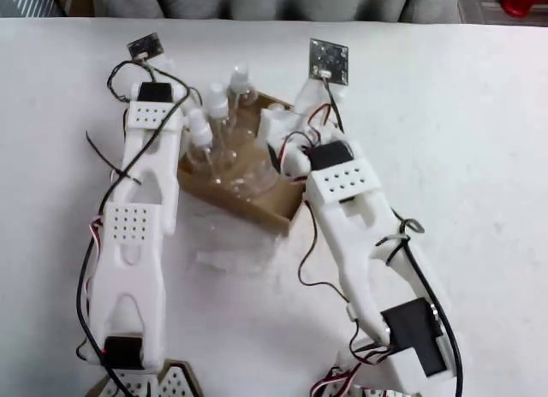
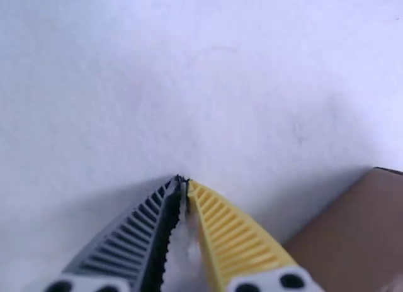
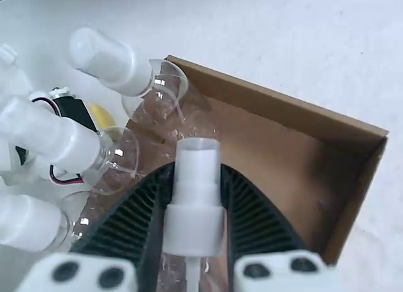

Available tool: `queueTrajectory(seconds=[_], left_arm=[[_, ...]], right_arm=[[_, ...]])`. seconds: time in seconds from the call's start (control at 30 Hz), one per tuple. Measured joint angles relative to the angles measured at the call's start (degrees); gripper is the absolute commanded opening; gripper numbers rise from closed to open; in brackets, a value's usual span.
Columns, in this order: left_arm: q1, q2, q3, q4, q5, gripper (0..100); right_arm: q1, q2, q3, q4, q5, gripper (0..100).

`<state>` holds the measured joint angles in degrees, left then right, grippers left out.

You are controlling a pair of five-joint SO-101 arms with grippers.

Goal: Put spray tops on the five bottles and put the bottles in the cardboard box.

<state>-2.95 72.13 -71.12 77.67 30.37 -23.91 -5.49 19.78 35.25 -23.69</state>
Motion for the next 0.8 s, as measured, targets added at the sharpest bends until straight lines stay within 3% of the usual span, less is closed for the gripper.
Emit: queueTrajectory(seconds=[0.6, 0.8], left_arm=[[0.0, 0.0, 0.0, 0.0, 0.0, 2], [0.0, 0.0, 0.0, 0.0, 0.0, 2]], right_arm=[[-0.9, -3.0, 5.2, -6.9, 2.3, 1.5], [-2.5, -7.6, 14.0, -17.3, 2.6, 1.5]])
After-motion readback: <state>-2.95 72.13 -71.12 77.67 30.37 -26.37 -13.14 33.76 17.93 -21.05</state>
